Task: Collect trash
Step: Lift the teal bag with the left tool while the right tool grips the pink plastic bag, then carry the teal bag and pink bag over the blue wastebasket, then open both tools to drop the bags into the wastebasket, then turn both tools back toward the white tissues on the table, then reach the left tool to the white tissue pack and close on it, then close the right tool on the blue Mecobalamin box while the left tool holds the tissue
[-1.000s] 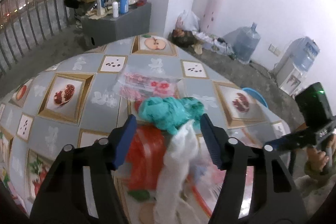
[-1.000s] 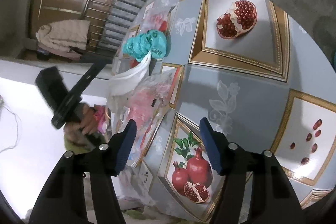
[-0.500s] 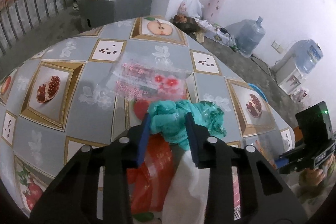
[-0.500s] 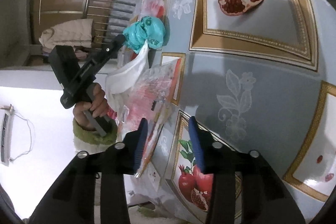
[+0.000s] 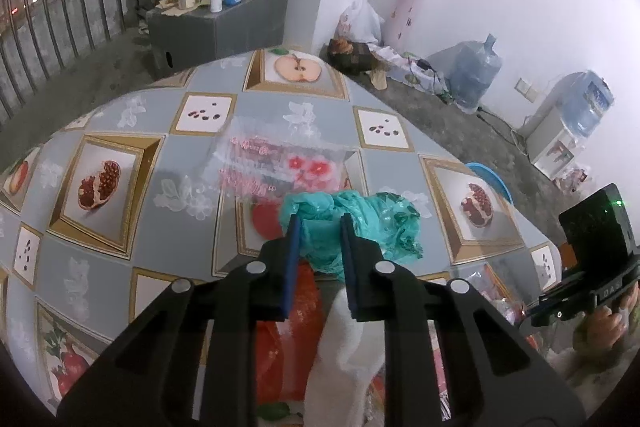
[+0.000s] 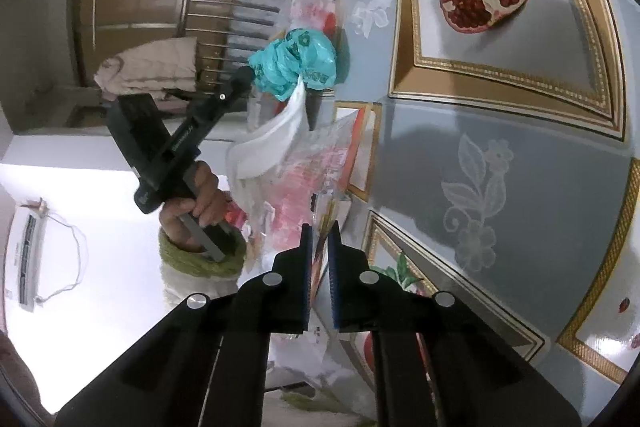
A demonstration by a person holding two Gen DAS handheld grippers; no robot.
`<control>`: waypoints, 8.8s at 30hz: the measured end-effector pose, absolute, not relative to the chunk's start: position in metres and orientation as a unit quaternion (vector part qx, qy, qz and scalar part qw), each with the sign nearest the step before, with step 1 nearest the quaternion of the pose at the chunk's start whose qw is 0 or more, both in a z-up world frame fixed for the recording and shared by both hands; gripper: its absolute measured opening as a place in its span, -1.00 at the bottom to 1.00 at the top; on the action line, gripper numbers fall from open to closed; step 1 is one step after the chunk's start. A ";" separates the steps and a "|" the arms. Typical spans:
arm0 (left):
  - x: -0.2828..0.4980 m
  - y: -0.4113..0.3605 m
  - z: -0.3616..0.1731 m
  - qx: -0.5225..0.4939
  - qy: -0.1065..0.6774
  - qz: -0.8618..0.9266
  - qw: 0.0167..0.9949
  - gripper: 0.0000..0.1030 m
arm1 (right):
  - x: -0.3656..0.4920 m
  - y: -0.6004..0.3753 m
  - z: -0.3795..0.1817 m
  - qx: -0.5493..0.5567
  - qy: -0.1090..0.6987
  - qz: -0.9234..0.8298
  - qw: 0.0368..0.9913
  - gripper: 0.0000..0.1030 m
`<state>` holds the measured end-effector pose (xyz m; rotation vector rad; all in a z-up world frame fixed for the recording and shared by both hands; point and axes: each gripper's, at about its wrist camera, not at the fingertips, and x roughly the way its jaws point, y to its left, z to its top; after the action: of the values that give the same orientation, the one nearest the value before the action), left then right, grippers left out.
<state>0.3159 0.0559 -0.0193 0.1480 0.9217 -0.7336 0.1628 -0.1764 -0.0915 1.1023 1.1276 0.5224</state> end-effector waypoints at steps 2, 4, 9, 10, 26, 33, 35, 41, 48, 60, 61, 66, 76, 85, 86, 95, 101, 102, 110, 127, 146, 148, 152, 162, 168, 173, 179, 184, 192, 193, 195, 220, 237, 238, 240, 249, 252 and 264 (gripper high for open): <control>0.313 0.057 -0.015 0.069 0.429 -0.346 0.832 -0.68 | 0.163 -0.177 -0.092 0.499 0.495 0.236 0.671 -0.88; 0.310 0.058 -0.011 0.066 0.424 -0.347 0.834 -0.69 | 0.163 -0.177 -0.091 0.503 0.490 0.239 0.671 -0.89; 0.304 0.060 0.000 0.060 0.410 -0.347 0.842 -0.71 | 0.161 -0.181 -0.085 0.511 0.473 0.250 0.673 -0.90; 0.303 0.061 0.002 0.059 0.408 -0.347 0.843 -0.71 | 0.161 -0.181 -0.084 0.513 0.468 0.252 0.674 -0.90; 0.285 0.071 0.045 0.026 0.354 -0.346 0.868 -0.73 | 0.153 -0.204 -0.076 0.529 0.416 0.251 0.696 -0.91; 0.269 0.073 0.064 0.028 0.336 -0.344 0.876 -0.73 | 0.147 -0.220 -0.076 0.530 0.390 0.241 0.713 -0.91; 0.264 0.073 0.070 0.032 0.332 -0.342 0.879 -0.73 | 0.146 -0.224 -0.075 0.532 0.383 0.237 0.718 -0.91; 0.245 0.072 0.087 0.034 0.316 -0.343 0.884 -0.73 | 0.142 -0.236 -0.072 0.530 0.361 0.226 0.733 -0.91; 0.227 0.051 0.105 0.045 0.304 -0.345 0.887 -0.73 | 0.133 -0.256 -0.081 0.541 0.331 0.216 0.743 -0.91; 0.201 -0.046 0.120 0.090 0.302 -0.385 0.868 -0.73 | 0.084 -0.315 -0.099 0.576 0.257 0.168 0.757 -0.91; 0.199 -0.059 0.119 0.094 0.305 -0.389 0.864 -0.73 | 0.081 -0.319 -0.099 0.579 0.252 0.163 0.758 -0.91; 0.189 -0.118 0.109 0.115 0.319 -0.413 0.846 -0.73 | 0.056 -0.352 -0.105 0.585 0.224 0.123 0.770 -0.91; 0.173 -0.247 0.068 0.189 0.325 -0.442 0.815 -0.73 | -0.001 -0.427 -0.128 0.578 0.214 -0.027 0.787 -0.91; 0.174 -0.371 -0.019 0.230 0.382 -0.457 0.770 -0.73 | -0.027 -0.502 -0.164 0.536 0.270 -0.212 0.771 -0.91; 0.174 -0.379 -0.027 0.234 0.387 -0.457 0.766 -0.73 | -0.026 -0.510 -0.172 0.534 0.279 -0.228 0.765 -0.91; 0.184 -0.466 -0.131 0.282 0.458 -0.445 0.716 -0.72 | 0.010 -0.561 -0.228 0.499 0.349 -0.312 0.730 -0.91; 0.196 -0.497 -0.178 0.294 0.483 -0.420 0.710 -0.10 | 0.047 -0.586 -0.270 0.476 0.386 -0.330 0.718 -0.39; 0.200 -0.499 -0.185 0.297 0.486 -0.409 0.713 -0.09 | 0.053 -0.592 -0.284 0.464 0.404 -0.338 0.712 -0.15; 0.216 -0.480 -0.153 0.267 0.480 -0.397 0.735 0.18 | 0.034 -0.595 -0.286 0.476 0.379 -0.360 0.707 0.14; 0.190 -0.299 0.042 0.183 0.370 -0.428 0.804 0.39 | 0.040 -0.465 -0.074 0.278 0.306 -0.308 0.857 0.76; 0.144 0.138 0.084 0.075 0.319 -0.181 0.927 0.61 | 0.096 -0.229 0.002 0.184 0.351 0.072 0.916 0.81; 0.146 0.159 0.073 0.050 0.329 -0.184 0.925 0.61 | 0.103 -0.206 -0.002 0.181 0.360 0.097 0.910 0.81; 0.154 0.173 0.052 0.040 0.346 -0.211 0.913 0.61 | 0.117 -0.169 -0.010 0.174 0.381 0.134 0.898 0.80; 0.154 0.160 0.010 0.043 0.359 -0.280 0.889 0.48 | 0.135 -0.113 -0.030 0.161 0.431 0.174 0.871 0.52; 0.148 0.168 -0.016 -0.001 0.391 -0.303 0.869 0.14 | 0.149 -0.110 -0.038 0.176 0.447 0.167 0.861 0.28; 0.146 0.172 -0.059 -0.051 0.449 -0.300 0.840 -0.09 | 0.154 -0.113 -0.043 0.190 0.452 0.162 0.856 0.26; 0.141 0.169 -0.075 -0.107 0.460 -0.317 0.823 -0.23 | 0.153 -0.126 -0.044 0.200 0.450 0.149 0.858 0.26; 0.124 0.142 -0.084 -0.122 0.472 -0.359 0.796 -0.24 | 0.150 -0.145 -0.044 0.211 0.443 0.131 0.861 0.26; 0.102 0.069 -0.099 -0.111 0.492 -0.426 0.751 -0.24 | 0.140 -0.179 -0.043 0.235 0.430 0.098 0.866 0.26; 0.100 0.065 -0.099 -0.102 0.491 -0.429 0.752 -0.24 | 0.138 -0.181 -0.043 0.237 0.429 0.097 0.866 0.26; 0.095 0.061 -0.094 -0.080 0.482 -0.429 0.760 -0.24 | 0.136 -0.188 -0.043 0.241 0.426 0.094 0.867 0.26; 0.114 0.130 -0.055 -0.014 0.436 -0.257 0.862 -0.10 | 0.136 -0.187 -0.054 0.243 0.439 0.111 0.858 0.26; 0.129 0.083 -0.070 0.131 0.438 -0.200 0.867 -0.10 | 0.138 -0.180 -0.054 0.231 0.446 0.119 0.856 0.26; 0.129 0.082 -0.070 0.131 0.439 -0.199 0.866 -0.10 | 0.138 -0.180 -0.054 0.231 0.446 0.119 0.856 0.26; 0.130 0.080 -0.071 0.128 0.443 -0.200 0.864 -0.10 | 0.138 -0.179 -0.054 0.230 0.447 0.120 0.856 0.26; 0.127 0.077 -0.072 0.137 0.445 -0.198 0.863 -0.11 | 0.138 -0.179 -0.054 0.230 0.447 0.121 0.856 0.26; 0.127 0.075 -0.071 0.141 0.443 -0.197 0.863 -0.12 | 0.138 -0.177 -0.054 0.223 0.448 0.123 0.857 0.26; 0.127 0.078 -0.070 0.143 0.441 -0.194 0.865 -0.12 | 0.133 -0.113 -0.055 0.125 0.452 0.189 0.863 0.51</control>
<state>0.1266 0.0778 -0.0701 0.3005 0.9235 -0.4063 0.1333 -0.1128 -0.0547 0.2621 0.9485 0.3968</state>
